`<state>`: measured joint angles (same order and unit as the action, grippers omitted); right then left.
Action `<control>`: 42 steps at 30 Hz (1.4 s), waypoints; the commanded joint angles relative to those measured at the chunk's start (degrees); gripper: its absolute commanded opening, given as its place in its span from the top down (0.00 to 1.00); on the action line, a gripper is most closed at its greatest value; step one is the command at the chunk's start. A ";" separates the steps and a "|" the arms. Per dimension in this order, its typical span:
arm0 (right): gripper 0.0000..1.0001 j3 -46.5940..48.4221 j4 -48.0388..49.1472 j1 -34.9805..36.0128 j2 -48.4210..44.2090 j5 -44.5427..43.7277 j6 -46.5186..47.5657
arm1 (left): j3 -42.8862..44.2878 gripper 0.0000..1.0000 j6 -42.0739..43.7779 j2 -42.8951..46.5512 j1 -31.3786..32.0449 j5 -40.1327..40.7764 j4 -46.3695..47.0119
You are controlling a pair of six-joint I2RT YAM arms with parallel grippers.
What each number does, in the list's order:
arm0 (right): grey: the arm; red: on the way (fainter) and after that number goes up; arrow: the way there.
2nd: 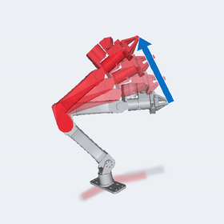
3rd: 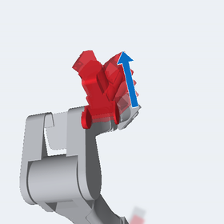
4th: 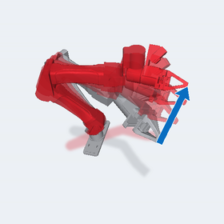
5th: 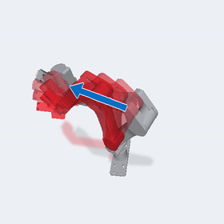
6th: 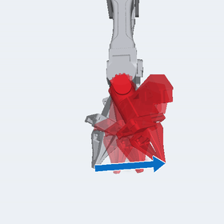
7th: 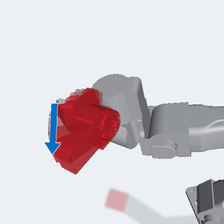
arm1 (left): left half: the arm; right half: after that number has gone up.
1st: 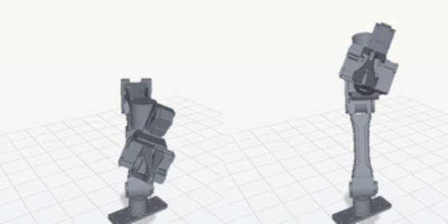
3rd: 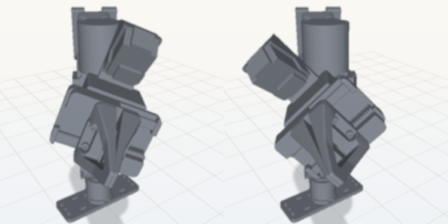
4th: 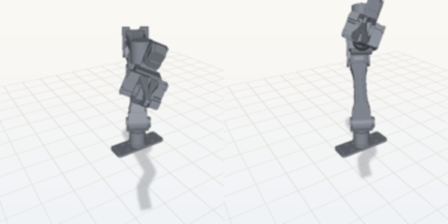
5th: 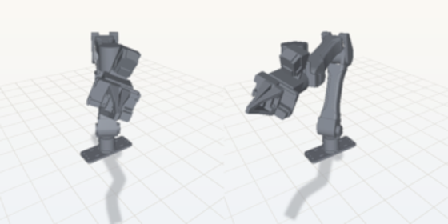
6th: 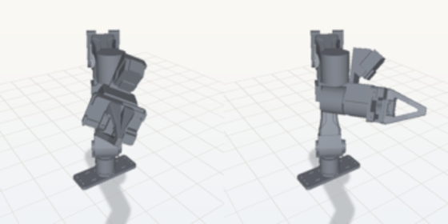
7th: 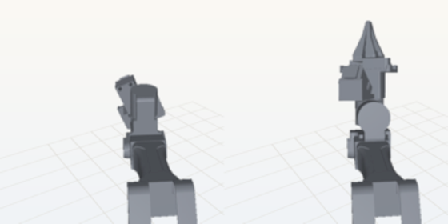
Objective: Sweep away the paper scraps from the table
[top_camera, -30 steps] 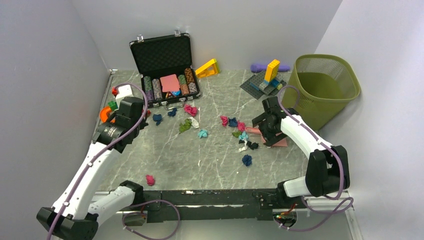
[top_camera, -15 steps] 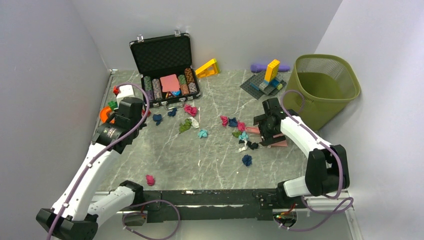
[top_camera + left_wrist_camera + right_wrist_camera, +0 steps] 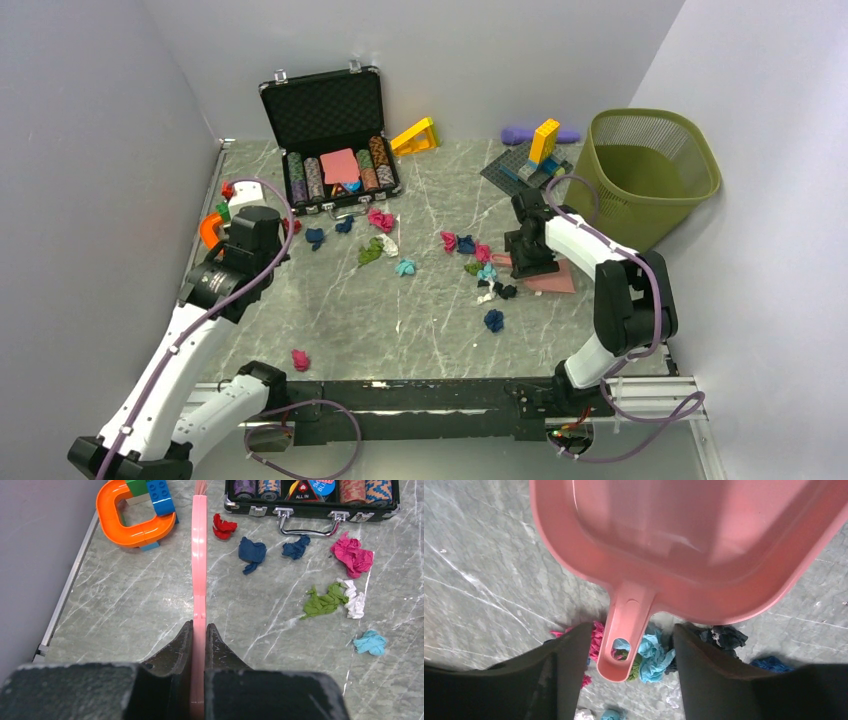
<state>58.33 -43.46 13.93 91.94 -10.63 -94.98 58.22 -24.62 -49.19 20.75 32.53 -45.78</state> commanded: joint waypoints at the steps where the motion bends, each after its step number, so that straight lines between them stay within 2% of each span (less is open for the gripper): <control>1: 0.42 0.14 -1.41 0.32 0.44 -2.35 -4.65 | -1.13 1.00 1.49 2.24 -0.19 0.76 3.14; 3: 0.60 0.80 -3.72 0.82 1.08 -2.53 -5.69 | -1.09 1.00 1.59 2.19 -0.19 0.98 3.07; 4: 0.72 1.44 -5.02 1.08 1.36 -2.82 -6.04 | -1.01 1.00 1.53 2.13 -0.19 1.03 3.03; 5: 0.91 2.00 -6.29 1.36 1.48 -3.01 -6.44 | -0.90 1.00 1.44 2.04 -0.21 1.00 2.90; 6: 1.00 2.55 -7.76 1.61 1.38 -3.11 -6.97 | -0.86 1.00 1.42 2.00 -0.21 0.96 2.74; 13: 1.00 1.72 -9.14 8.33 -5.75 -6.35 -9.43 | -0.19 1.00 1.04 1.98 -0.19 0.84 2.27; 20: 1.00 6.91 -13.05 13.87 -9.82 -9.30 -4.02 | 0.80 1.00 1.00 1.67 -0.19 1.29 1.31; 23: 1.00 4.01 -13.26 14.03 -13.36 -10.70 -3.48 | 1.10 1.00 0.90 1.42 -0.23 1.22 1.13; 24: 0.99 2.22 -12.10 13.95 -14.56 -11.45 -3.19 | 1.03 1.00 0.75 1.38 -0.19 1.18 1.13; 25: 0.85 0.64 -10.36 13.71 -15.94 -12.38 -2.34 | 0.94 1.00 0.65 1.38 -0.19 1.07 1.20; 26: 0.76 -0.68 -8.64 13.44 -17.01 -12.84 -0.56 | 0.87 1.00 0.64 1.30 -0.19 0.82 1.33; 27: 0.58 -1.65 -7.40 13.14 -17.96 -13.48 1.10 | 0.99 1.00 0.75 1.22 -0.23 0.63 1.34; 28: 0.45 -2.12 -6.63 13.03 -18.83 -14.39 3.55 | 1.01 1.00 0.86 1.19 -0.19 0.26 1.30; 30: 0.30 -2.78 -5.71 12.76 -20.04 -16.45 7.46 | 1.08 1.00 1.52 1.23 -0.19 -0.39 1.52; 33: 0.22 -4.45 -3.94 12.17 -22.96 -18.84 12.57 | 0.59 1.00 3.08 1.61 -0.21 -1.17 2.32; 36: 0.20 -8.62 -0.24 10.75 -26.59 -18.60 14.66 | -0.36 1.00 4.48 2.12 -0.20 -1.12 3.47; 39: 0.20 -14.40 5.60 7.26 -28.86 -13.74 16.69 | -1.19 1.00 4.92 2.10 -0.19 -0.53 4.22; 42: 0.20 -16.22 8.07 3.91 -28.09 -9.92 18.25 | -1.43 1.00 5.01 1.82 -0.19 -0.02 4.27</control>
<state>44.42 -41.80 21.17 63.46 -24.69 -81.08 56.84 -21.41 -47.83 20.75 31.57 -44.38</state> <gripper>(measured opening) 0.798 0.102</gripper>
